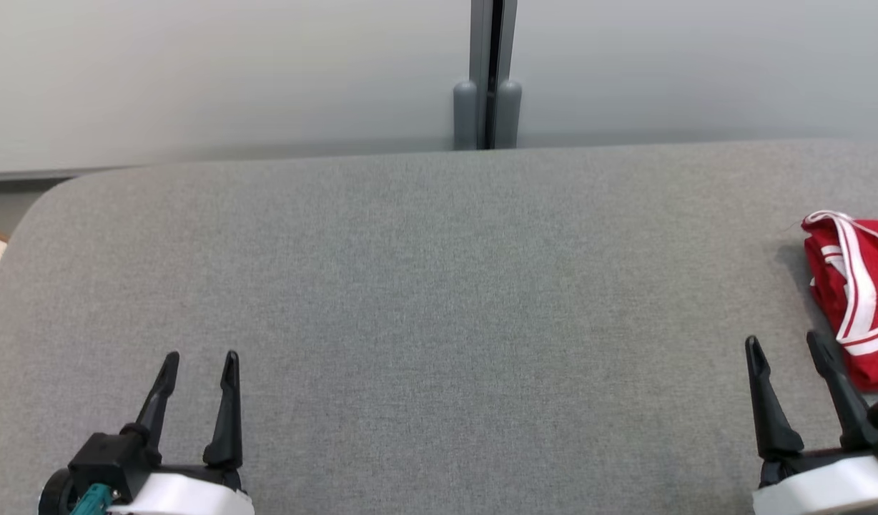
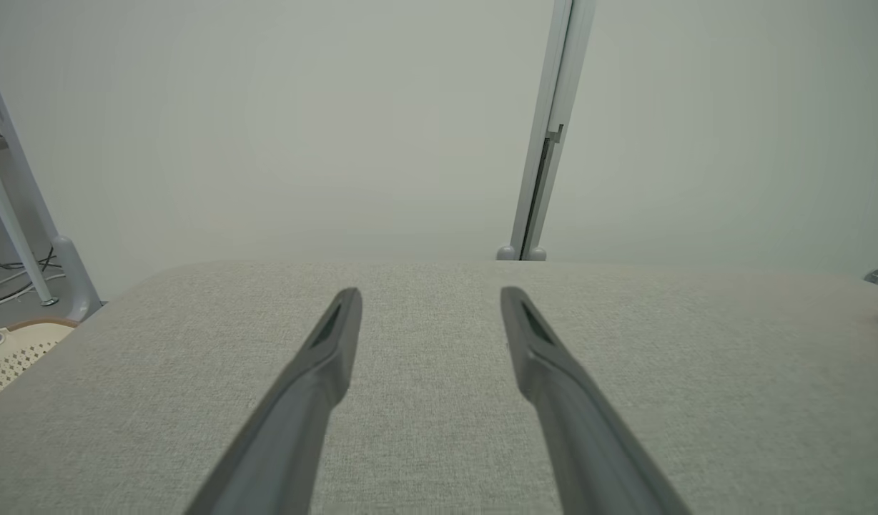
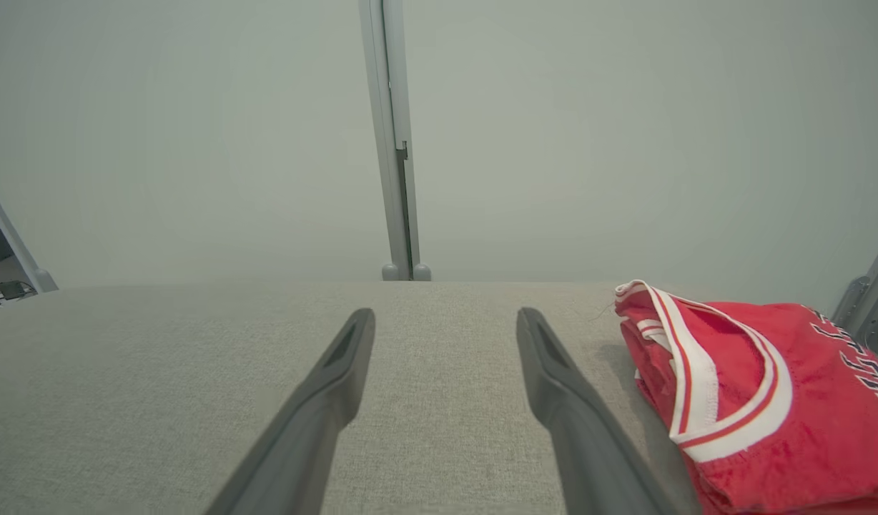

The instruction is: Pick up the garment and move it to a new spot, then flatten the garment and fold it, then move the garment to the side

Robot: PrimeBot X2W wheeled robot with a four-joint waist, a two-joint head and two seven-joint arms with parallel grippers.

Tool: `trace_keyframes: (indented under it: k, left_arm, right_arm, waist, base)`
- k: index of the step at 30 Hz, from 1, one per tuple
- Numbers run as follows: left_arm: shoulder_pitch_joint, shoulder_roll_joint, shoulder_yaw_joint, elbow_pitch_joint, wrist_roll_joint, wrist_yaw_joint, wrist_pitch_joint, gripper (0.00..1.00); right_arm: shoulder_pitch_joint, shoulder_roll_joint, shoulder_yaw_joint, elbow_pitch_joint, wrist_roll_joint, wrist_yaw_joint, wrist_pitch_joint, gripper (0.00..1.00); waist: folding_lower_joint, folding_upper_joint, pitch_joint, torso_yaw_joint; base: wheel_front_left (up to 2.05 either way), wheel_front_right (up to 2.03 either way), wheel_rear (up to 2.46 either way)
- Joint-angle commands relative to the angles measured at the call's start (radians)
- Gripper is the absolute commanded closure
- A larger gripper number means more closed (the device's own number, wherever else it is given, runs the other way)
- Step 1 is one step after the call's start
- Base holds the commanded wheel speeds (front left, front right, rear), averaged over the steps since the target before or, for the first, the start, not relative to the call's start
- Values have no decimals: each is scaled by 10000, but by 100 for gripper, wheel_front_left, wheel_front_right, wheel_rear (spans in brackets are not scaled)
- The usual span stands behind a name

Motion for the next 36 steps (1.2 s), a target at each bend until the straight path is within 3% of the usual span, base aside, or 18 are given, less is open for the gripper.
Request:
trace_keyframes:
  k: [1,11,36]
  left_arm:
    - [124,69,-9,12,-3,-12,15,0]
    - [874,197,-97,-135,-11,229,246,0]
    - [882,280,-178,-233,-116,512,429,0]
  right_arm:
    - [188,9,-40,-59,13,-12,85,0]
    - [942,55,-46,-486,-84,-12,508,0]
    - [859,77,57,-654,71,-11,676,0]
  waist:
    - [0,0,-360,-44]
    - [0,0,-996,-54]
    - [0,0,-1067,-87]
  base:
    - [0,0,0]
    - [0,0,0]
    - [0,0,0]
